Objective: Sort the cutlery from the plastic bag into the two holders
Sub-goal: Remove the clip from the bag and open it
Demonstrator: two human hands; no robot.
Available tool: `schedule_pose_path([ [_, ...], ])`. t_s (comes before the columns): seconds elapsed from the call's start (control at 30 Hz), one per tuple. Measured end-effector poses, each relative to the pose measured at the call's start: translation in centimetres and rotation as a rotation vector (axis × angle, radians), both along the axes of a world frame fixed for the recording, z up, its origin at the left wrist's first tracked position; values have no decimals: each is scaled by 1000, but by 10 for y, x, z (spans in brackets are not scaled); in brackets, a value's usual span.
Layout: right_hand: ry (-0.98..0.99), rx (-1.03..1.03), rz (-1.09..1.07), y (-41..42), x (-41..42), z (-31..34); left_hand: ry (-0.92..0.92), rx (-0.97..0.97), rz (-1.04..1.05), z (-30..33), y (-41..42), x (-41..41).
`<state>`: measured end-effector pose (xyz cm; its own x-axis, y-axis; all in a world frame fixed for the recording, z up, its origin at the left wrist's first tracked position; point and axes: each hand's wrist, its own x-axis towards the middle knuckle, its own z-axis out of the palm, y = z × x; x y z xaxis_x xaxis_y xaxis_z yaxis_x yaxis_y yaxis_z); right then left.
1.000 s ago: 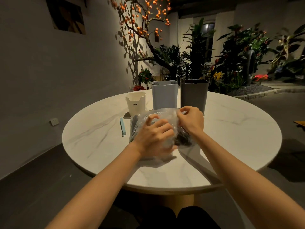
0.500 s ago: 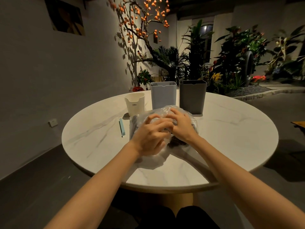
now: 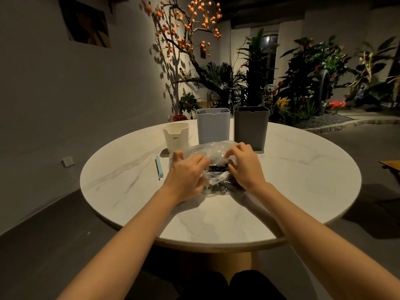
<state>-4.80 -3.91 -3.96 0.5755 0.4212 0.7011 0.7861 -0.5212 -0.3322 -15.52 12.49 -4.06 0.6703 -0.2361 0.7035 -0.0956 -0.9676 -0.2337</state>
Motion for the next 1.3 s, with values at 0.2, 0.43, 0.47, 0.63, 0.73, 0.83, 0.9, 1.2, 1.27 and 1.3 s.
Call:
schedule_pose_path([
  [0.2, -512, 13, -90, 1, -7, 3, -134, -36, -57, -3, -2, 8],
  [0.43, -553, -304, -84, -3, -2, 1, -51, 61, -227, 2, -6, 5],
  [0.47, -528, -245, -163, -2, -4, 2, -42, 45, -211, 2, -6, 3],
  [0.63, 32, 80, -399, -3, -12, 17, -23, -43, -91, 0, -4, -3],
  [0.73, 114, -12, -384, -5, -21, 26, -62, -98, 42, 2, -12, 2],
  [0.83, 342, 63, -285, 0, -29, 30, -101, -187, 114, 6, -20, 6],
  [0.9, 614, 327, -90, 4, -27, 31, -1, -240, 134, 12, -25, 6],
  [1.2, 663, 810, 336, 13, -37, 37, 125, -299, 148, 14, -21, 18],
  [1.27, 444, 636, 277, 14, -36, 28, 112, -308, 157, 13, -19, 19],
  [1.3, 351, 565, 238, 13, -36, 24, 99, -315, 172, 12, -17, 18],
])
